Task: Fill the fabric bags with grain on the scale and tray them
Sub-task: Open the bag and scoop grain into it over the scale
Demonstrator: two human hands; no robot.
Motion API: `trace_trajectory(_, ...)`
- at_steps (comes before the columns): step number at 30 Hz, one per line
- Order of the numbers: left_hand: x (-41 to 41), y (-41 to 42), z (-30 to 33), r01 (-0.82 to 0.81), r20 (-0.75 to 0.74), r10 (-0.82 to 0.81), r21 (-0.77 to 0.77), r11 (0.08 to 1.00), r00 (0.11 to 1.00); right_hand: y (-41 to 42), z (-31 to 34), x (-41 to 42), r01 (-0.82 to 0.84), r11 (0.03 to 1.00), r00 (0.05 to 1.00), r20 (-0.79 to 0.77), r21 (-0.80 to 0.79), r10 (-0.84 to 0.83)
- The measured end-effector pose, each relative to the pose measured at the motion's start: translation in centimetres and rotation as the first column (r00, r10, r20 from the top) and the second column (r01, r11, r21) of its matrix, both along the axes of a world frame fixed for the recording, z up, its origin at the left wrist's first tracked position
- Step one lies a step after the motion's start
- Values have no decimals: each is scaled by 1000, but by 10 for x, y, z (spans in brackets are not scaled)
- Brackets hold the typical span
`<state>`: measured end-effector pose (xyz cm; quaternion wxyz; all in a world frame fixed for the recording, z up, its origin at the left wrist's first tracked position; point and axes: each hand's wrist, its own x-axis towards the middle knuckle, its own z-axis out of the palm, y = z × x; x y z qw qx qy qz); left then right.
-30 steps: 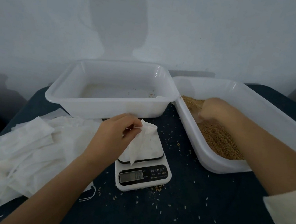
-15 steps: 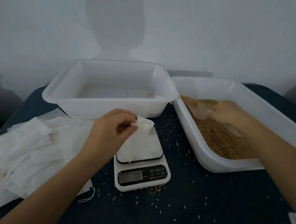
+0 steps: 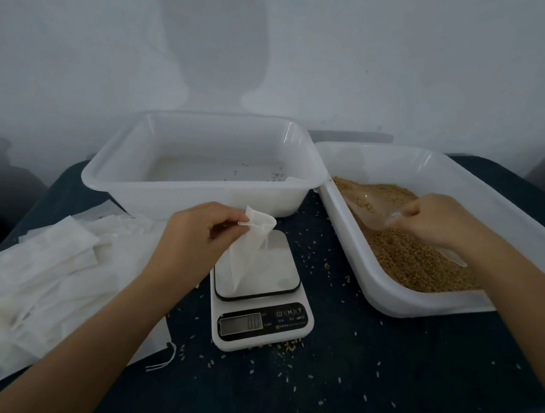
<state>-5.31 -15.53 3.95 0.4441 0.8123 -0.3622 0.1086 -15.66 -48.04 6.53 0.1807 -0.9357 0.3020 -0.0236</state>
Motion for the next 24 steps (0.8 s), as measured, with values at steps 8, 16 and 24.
trace_trajectory(8,-1,-1,-4,5,14,-5,10,1000,1000,-1,-7,2,28,999,996,-86,-15,-29)
trace_trajectory(16,6,2,2,15,59,-16,28,1000,998,2,4,-8,35,997,989,139,73,-45)
trace_trajectory(24,21,18,20,25,-40,-21,112,993,999,33,50,-4,-274,953,918,332,131,219)
